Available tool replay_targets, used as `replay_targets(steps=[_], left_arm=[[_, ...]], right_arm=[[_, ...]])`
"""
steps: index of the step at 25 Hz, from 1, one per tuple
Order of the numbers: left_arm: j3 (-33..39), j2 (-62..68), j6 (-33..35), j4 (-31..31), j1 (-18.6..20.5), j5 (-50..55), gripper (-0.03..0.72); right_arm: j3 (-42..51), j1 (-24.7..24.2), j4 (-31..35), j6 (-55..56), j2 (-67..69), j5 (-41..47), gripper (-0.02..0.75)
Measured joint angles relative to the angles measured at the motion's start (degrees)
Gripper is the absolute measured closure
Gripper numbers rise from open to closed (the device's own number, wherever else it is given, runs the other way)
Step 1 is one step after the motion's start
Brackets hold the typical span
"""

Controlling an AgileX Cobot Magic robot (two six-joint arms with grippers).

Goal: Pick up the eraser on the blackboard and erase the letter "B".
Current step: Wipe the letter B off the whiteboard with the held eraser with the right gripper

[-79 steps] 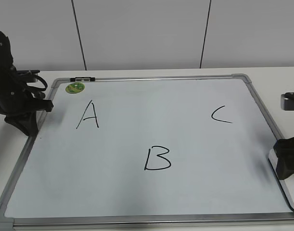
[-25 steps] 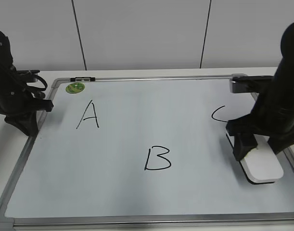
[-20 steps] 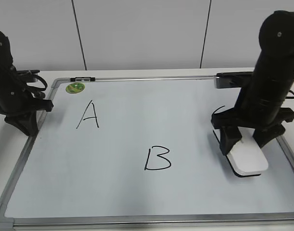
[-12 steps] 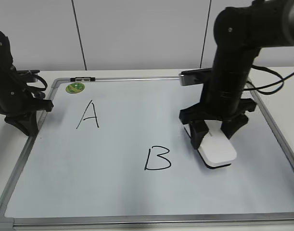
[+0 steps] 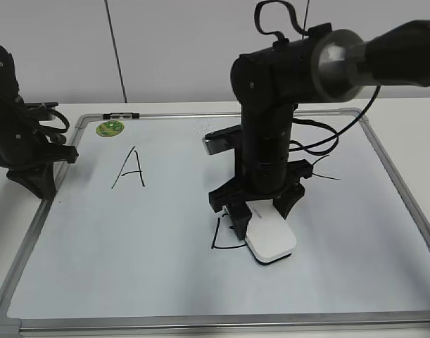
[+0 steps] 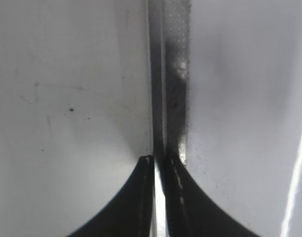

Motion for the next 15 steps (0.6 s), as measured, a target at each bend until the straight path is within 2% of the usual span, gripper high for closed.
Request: replay_targets(steps=[15], left_arm=[[0.0, 0.0, 0.0, 0.0, 0.0, 0.0, 0.645]], right_arm=[[-0.9, 1.7, -1.1, 2.0, 1.7, -1.3, 0.214]])
